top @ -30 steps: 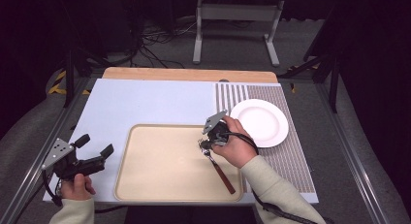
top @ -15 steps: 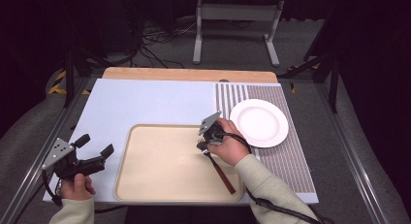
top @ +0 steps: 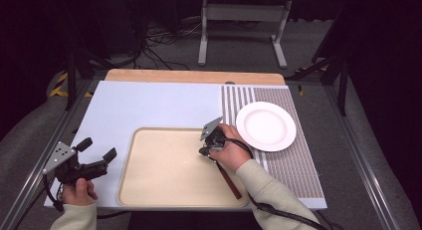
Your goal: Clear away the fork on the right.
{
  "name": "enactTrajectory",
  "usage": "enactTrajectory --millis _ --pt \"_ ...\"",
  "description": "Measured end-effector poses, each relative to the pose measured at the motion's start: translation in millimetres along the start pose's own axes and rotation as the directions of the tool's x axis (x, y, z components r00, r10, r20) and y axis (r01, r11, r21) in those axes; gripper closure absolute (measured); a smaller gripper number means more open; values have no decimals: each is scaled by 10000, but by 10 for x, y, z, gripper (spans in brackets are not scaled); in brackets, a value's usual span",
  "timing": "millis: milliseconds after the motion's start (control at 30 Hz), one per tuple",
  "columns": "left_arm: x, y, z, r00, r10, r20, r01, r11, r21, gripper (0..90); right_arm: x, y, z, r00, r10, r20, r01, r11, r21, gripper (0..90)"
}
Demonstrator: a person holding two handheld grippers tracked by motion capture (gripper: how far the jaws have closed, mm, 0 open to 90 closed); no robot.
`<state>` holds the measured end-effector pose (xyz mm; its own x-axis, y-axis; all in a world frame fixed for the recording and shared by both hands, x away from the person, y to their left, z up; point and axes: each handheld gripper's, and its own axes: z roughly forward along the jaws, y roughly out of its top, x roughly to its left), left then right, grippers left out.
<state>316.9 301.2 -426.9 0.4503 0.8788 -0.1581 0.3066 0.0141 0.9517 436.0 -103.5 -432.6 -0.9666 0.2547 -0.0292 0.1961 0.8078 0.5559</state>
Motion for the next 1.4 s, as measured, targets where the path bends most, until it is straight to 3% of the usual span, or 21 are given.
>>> enactTrajectory --millis 700,1400 --pt "-2 2 -2 10000 8 -2 -8 10000 -6 32 -33 -40 13 9975 26 709 -43 9997 231 900" --pt "-4 -3 9 10000 31 15 -31 10000 23 32 -195 -248 -169 9818 791 1729 -922 9933 692 900"
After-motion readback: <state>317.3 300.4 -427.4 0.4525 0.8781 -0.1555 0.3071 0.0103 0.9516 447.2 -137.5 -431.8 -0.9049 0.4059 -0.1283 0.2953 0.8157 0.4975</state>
